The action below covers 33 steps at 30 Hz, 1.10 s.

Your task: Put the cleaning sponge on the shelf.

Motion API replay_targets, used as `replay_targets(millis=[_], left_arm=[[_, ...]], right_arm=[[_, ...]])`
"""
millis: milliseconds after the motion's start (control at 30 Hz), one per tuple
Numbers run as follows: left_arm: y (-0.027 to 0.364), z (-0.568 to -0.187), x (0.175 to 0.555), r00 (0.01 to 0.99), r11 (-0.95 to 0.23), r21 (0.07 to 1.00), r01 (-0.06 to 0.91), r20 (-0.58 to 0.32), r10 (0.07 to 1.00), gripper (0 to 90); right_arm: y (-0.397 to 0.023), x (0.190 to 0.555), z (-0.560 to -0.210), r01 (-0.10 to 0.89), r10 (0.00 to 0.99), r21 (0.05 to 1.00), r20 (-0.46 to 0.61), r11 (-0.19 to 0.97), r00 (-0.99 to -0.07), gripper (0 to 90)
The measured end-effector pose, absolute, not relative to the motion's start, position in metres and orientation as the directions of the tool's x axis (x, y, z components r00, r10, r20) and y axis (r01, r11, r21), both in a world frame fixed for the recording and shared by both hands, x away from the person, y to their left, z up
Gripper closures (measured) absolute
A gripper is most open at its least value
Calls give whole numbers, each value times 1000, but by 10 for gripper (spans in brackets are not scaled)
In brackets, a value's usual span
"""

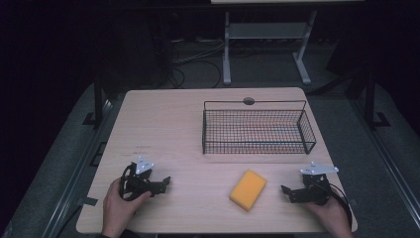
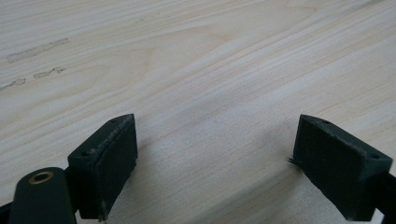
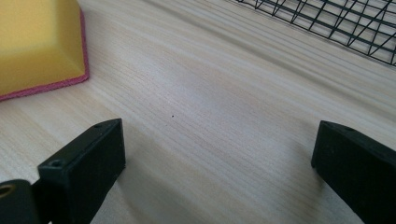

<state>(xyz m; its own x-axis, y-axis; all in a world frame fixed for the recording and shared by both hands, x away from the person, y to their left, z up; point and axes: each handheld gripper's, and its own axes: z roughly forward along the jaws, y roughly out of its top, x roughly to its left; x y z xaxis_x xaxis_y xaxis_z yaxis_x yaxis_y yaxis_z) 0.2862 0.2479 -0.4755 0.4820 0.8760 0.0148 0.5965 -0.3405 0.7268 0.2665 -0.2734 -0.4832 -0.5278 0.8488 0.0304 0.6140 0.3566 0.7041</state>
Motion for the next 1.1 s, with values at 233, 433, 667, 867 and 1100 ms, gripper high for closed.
replay_targets(millis=[233,433,667,867,1100], left_arm=[[248,-476,286,481,-340,727,597,16,877,128],[248,-476,286,480,-340,727,597,15,877,128],[248,-476,286,480,-340,726,597,16,877,128],[248,-475,286,480,-340,727,597,15,877,128],[248,-475,286,479,-339,726,598,16,878,128]], right_arm=[[-273,267,-483,614,849,704,30,357,-528,23],[-274,266,-480,627,850,688,29,365,-526,82],[-276,262,-473,647,837,677,81,352,-541,240],[-271,258,-465,633,812,680,95,370,-576,482],[-264,255,-456,614,782,695,119,375,-612,782]])
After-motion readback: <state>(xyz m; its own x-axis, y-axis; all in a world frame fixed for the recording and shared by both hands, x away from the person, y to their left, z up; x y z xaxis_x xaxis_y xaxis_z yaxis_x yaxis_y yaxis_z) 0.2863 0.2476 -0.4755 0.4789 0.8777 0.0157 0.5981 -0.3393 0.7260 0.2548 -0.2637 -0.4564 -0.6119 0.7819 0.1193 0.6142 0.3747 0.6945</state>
